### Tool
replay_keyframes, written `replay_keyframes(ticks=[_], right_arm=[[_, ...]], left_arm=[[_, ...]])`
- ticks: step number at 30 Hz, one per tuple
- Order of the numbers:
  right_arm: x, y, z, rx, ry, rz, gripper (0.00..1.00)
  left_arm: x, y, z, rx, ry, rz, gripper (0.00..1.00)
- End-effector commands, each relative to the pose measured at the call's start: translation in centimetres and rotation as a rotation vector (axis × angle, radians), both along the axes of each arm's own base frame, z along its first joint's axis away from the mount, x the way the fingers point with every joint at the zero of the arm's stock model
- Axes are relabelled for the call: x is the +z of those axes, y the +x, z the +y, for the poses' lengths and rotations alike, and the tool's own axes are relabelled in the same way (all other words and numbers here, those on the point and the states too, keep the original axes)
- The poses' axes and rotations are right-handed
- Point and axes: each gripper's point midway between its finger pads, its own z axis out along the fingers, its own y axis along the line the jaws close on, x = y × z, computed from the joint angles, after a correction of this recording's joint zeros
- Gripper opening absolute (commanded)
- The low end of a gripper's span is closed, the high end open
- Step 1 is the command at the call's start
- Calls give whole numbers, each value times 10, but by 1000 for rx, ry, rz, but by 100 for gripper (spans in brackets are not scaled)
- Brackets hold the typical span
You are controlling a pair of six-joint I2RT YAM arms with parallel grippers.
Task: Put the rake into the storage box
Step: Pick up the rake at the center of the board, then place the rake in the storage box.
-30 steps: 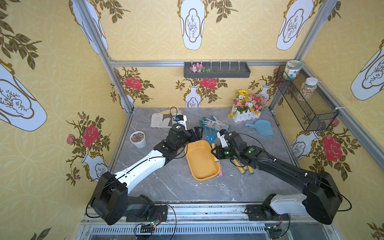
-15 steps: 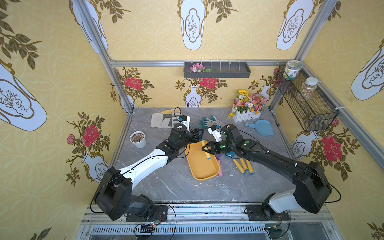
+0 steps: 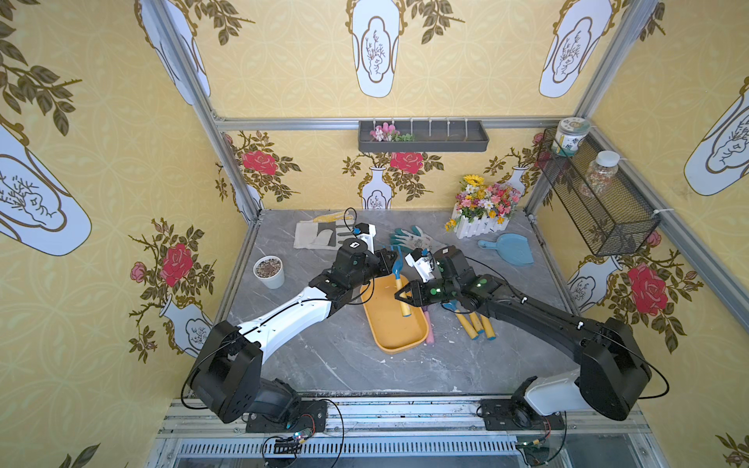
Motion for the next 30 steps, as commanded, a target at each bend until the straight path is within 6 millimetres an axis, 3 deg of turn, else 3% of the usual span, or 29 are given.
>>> replay_keyframes(ticks=[1,2,3,5,10,17,30], right_arm=[[0,6,-6,-47,-19,-7,19],[-2,8,-9,-67,-36,-4,36],[-3,9,-12,-87,-51,-3,47],[-5,12,-19,-123,-70,-16,59],[-8,13,-31,-188,-99,-29,61],[-20,7,-43,-237,-132,-4,61],[-28,7,-62,-303,-210,-18,62]], left_arm=[[-39,-12,16,24,125,68,0],[-45,-17,17,30,126,84,0],[-49,-19,19,40,128,96,0],[-59,-26,20,58,132,127,0],[-79,-31,21,96,165,196,0],[-89,-31,13,101,250,222,0],[-137,-36,13,118,375,386,0]])
